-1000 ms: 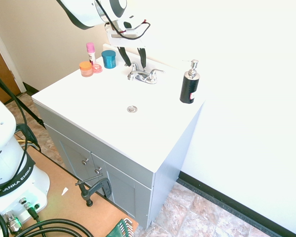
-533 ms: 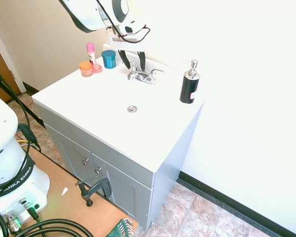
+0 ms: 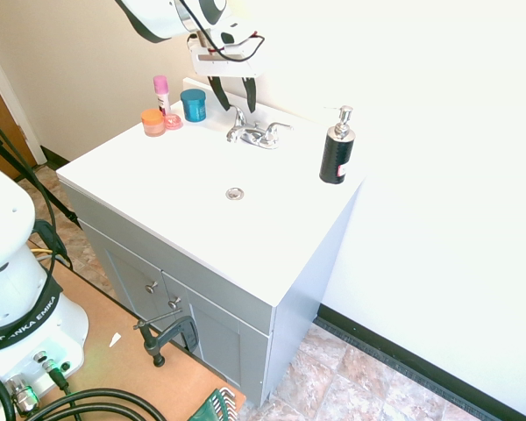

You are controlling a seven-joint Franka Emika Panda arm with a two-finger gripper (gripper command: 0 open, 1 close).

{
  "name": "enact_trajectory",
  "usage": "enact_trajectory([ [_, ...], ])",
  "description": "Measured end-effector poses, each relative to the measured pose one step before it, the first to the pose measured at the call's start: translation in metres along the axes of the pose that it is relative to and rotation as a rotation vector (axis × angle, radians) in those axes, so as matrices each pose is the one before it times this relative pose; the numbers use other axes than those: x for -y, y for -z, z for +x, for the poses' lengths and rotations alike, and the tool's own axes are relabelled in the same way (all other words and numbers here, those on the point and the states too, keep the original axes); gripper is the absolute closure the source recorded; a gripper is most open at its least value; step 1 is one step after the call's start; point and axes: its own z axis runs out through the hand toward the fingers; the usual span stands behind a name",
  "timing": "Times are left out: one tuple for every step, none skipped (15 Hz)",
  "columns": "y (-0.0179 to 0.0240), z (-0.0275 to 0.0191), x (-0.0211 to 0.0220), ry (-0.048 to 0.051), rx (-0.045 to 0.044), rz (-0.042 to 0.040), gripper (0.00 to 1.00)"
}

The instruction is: Turn off the hot water

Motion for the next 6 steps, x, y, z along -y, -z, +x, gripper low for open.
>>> enact_trajectory([
  [0.00318,0.00318,-0.00583,-0.00433,0.01862,0.00829,0.00],
  [0.00303,0.00076,-0.01005,-0.00602,0.02306,0.00487,0.00],
  [0.00341,-0.00181,-0.01497,-0.00760,0.02591,0.00275,0.00],
  [0.00308,-0.00326,-0.01788,-0.00747,0.02684,0.00079,0.00],
  [0.00354,-0.00481,-0.01864,-0.00887,0.02783,0.00299,0.00],
  [0.00481,-0.00458,-0.01819,-0.00935,0.02236,0.00583,0.00],
])
